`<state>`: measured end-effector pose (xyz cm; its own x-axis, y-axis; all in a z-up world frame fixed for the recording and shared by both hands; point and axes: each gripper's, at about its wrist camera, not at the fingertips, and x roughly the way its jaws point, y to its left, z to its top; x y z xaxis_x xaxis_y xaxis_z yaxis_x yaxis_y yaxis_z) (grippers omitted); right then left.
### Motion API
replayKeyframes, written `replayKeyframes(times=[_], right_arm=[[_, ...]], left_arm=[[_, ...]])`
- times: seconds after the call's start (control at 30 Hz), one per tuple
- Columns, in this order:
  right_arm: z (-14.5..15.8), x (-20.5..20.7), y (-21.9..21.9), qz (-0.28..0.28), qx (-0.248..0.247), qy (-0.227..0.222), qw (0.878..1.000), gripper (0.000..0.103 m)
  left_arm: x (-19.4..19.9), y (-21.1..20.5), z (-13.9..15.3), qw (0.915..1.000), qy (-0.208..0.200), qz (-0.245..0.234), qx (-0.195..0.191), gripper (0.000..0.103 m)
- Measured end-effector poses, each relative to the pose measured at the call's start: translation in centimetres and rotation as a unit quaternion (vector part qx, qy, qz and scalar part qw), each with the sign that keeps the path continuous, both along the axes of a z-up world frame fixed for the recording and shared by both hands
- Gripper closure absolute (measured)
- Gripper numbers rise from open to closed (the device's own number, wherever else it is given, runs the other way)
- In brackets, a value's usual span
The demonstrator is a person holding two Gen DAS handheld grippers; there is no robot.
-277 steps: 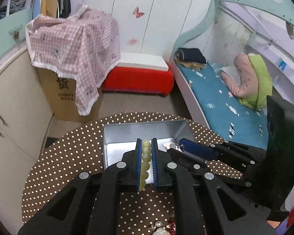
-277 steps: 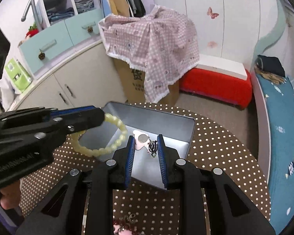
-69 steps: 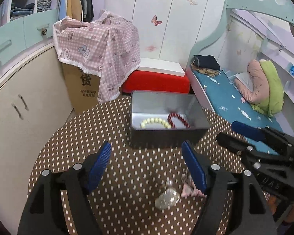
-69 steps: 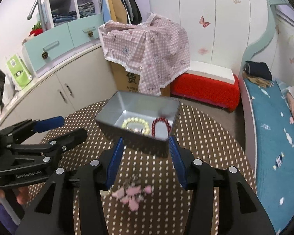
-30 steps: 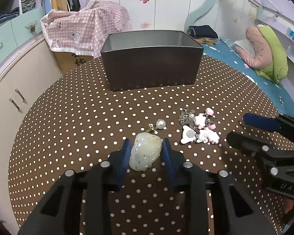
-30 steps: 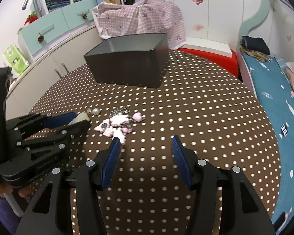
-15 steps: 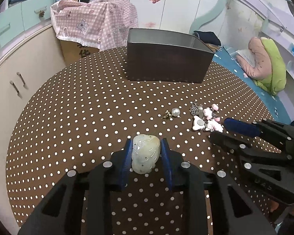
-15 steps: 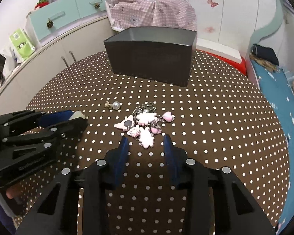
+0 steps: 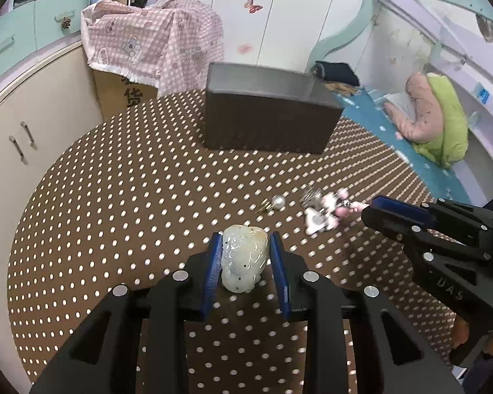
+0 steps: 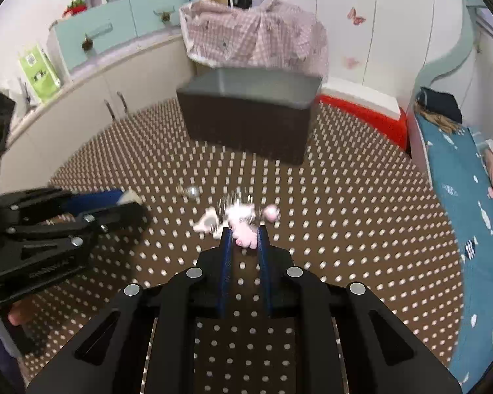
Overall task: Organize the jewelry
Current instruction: 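Grasp the pale jade pendant with the left tool while the right tool grasps pink charms, then lower the jade pendant into the grey box with the left tool while the right tool drops pink charms there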
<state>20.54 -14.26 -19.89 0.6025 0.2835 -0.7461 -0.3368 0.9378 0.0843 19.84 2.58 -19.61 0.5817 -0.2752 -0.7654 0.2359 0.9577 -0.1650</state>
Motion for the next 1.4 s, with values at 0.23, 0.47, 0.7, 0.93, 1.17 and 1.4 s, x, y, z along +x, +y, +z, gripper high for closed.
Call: replayKeyframes(times=[0.23, 0.47, 0.7, 0.93, 1.17, 1.4], right_arm=[[4.1, 0.0, -1.1, 0.000, 0.010, -0.038, 0.999, 0.087], [8.0, 2.0, -1.6, -0.001, 0.015, -0.074, 0.997, 0.087], [8.2, 3.5, -1.4, 0.003, 0.017, -0.075, 0.997, 0.087], [5.4, 2.8, -1.4, 0.001, 0.028, -0.046, 0.999, 0.087], [4.0, 1.2, -2.1, -0.004, 0.038, -0.035, 0.999, 0.087], [4.2, 0.8, -2.3, -0.004, 0.046, -0.038, 0.998, 0.087]], left_arm=[[1.4, -0.5, 3.8, 0.9989, -0.030, -0.021, -0.029, 0.082], [3.6, -1.8, 7.6, 0.9966, -0.069, -0.035, -0.026, 0.090], [3.1, -1.3, 6.4, 0.9975, -0.059, -0.039, 0.007, 0.072], [0.7, -3.3, 0.6, 0.9969, 0.008, -0.078, 0.010, 0.053], [0.4, -4.5, -2.0, 0.9962, 0.024, -0.074, 0.038, 0.054], [0.2, -5.3, -2.4, 0.9937, 0.000, -0.072, 0.085, 0.063]])
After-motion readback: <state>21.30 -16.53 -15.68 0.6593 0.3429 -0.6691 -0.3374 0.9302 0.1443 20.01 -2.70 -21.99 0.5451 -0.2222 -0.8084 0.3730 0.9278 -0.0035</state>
